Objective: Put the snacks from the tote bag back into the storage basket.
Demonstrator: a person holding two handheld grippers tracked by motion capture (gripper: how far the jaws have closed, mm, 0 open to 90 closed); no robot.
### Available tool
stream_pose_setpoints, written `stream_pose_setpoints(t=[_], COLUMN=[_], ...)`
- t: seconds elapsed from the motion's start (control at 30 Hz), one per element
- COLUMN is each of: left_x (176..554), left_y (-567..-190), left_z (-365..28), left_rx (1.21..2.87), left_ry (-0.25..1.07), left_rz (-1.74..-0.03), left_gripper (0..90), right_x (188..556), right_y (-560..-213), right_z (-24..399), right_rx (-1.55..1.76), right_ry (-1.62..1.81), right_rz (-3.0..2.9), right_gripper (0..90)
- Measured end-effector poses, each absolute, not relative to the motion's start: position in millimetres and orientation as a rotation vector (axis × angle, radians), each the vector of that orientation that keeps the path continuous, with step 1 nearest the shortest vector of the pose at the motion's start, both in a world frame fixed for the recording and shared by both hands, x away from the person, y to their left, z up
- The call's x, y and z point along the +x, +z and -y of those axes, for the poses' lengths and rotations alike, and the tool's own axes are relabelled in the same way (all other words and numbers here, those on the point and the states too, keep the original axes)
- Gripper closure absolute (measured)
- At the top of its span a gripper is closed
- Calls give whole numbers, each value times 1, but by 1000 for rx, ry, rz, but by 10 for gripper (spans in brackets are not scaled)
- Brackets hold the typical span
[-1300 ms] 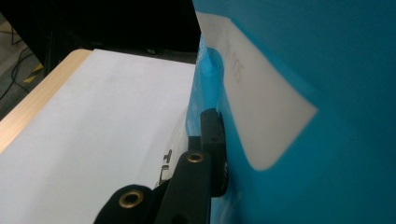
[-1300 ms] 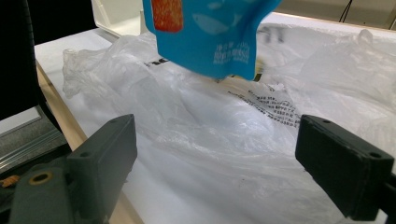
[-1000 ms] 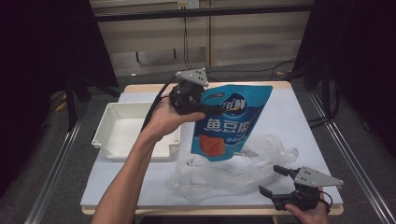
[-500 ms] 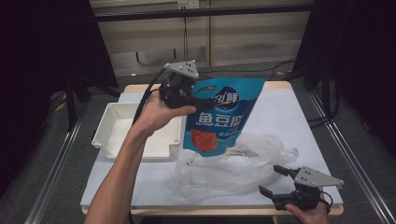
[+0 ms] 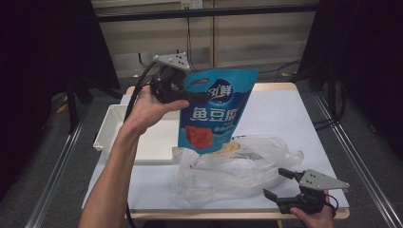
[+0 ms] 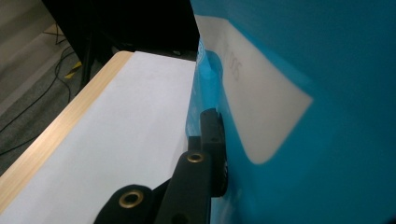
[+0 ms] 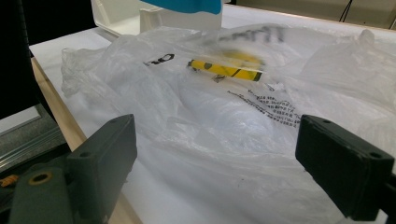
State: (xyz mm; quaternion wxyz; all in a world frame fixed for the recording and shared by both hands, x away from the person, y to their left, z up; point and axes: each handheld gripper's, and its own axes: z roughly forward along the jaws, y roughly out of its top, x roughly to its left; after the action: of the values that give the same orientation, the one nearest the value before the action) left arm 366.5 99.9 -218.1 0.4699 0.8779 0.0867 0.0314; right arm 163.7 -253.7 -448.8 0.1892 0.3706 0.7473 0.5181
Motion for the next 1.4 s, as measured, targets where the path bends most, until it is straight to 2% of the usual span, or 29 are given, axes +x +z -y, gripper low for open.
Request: stream_pose_setpoints(t=[0.77,1.4], left_x=[379,400], left_y=[-192,-196], left_z=[-160,-214], left_rx=[2122,2105], left_ry=[176,235], left_rz=[-329,-465], left_gripper=[900,900], right_x=[161,159], right_y=[-446,-444], right_z=[254,259], right_rx=[1035,1033], right_ry=[1481,1503], right_rz=[-2058,-2018], right_gripper=[103,60])
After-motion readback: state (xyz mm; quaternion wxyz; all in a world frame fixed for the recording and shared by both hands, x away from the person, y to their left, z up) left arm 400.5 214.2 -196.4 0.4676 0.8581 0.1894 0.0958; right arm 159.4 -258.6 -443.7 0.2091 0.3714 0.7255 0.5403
